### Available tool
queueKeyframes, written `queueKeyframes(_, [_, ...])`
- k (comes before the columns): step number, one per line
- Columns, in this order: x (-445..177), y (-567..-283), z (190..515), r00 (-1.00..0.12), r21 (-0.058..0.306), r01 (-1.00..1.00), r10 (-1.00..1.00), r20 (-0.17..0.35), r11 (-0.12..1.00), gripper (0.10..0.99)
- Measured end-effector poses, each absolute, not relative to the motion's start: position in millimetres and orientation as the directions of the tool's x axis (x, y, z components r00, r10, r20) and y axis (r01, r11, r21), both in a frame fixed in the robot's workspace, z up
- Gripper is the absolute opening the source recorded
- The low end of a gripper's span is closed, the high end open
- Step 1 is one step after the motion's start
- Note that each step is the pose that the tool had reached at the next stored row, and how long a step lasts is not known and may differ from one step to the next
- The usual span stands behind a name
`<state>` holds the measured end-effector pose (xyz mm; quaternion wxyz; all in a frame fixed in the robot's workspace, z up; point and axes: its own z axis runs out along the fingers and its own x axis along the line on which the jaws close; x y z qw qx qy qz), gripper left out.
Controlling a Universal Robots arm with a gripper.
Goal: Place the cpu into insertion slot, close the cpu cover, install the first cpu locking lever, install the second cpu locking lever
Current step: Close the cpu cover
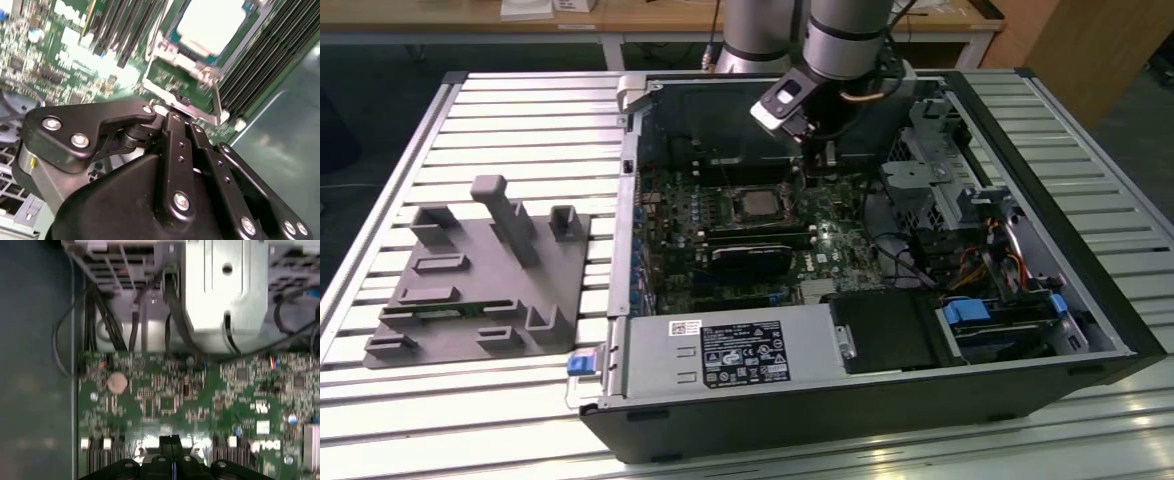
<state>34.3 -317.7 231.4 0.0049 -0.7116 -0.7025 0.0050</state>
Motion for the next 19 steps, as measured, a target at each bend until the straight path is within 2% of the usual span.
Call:
queueKeyframes(7, [4, -318, 231, 0.013, 0.003, 1.0, 1.0, 0.007, -0.013, 0.106])
queueKeyframes(19, [-36, -319, 224, 0.013, 0.007, 1.0, 1.0, 0.008, -0.013, 0.106])
